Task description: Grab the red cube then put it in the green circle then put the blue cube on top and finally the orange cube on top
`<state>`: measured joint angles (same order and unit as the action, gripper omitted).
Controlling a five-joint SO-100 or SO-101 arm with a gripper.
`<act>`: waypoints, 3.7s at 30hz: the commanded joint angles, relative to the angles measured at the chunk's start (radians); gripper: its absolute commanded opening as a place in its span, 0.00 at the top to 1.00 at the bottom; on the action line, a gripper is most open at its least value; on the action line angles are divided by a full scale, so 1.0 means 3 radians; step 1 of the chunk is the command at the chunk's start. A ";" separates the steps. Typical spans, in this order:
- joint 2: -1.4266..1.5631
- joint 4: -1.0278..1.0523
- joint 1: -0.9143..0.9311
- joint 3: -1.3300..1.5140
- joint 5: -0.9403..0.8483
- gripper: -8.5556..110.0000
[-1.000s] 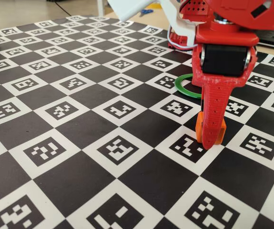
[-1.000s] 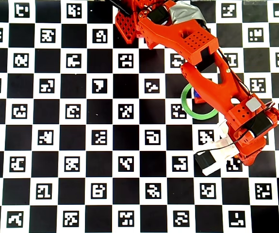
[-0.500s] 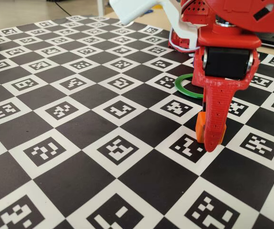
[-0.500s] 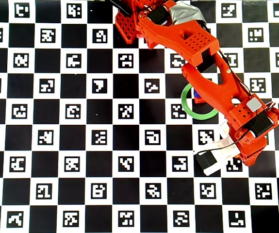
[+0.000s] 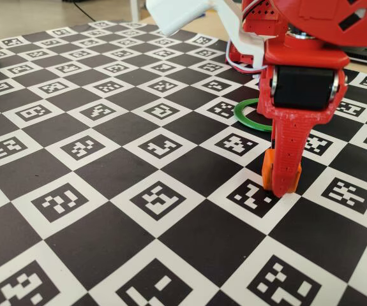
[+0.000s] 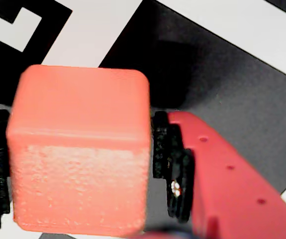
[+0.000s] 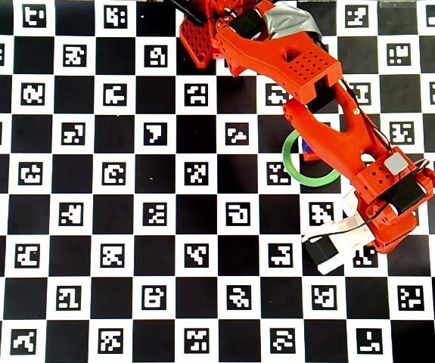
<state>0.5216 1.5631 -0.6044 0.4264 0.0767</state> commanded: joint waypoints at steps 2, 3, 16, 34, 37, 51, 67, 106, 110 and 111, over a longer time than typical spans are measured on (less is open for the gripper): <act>0.0097 -0.0036 -0.0041 -0.0266 0.0020 0.80; 0.0097 -0.0036 -0.0046 -0.0266 0.0015 0.81; 0.0297 0.0210 -0.0010 -0.0261 -0.0010 0.86; 0.1386 0.0833 0.0179 0.0133 0.0297 0.87; 0.1600 0.0869 0.0225 0.0358 0.0419 0.87; 0.2771 0.0603 0.0562 0.1657 0.0649 0.87; 0.4132 0.0235 0.0951 0.3508 0.0900 0.87; 0.4704 -0.0312 -0.0322 0.4858 0.1861 0.85; 0.4602 -0.0409 -0.0302 0.4817 0.1892 0.86; 0.4587 -0.0430 -0.0281 0.4817 0.1892 0.86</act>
<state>1.8929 1.4511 -0.6934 1.9405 0.6412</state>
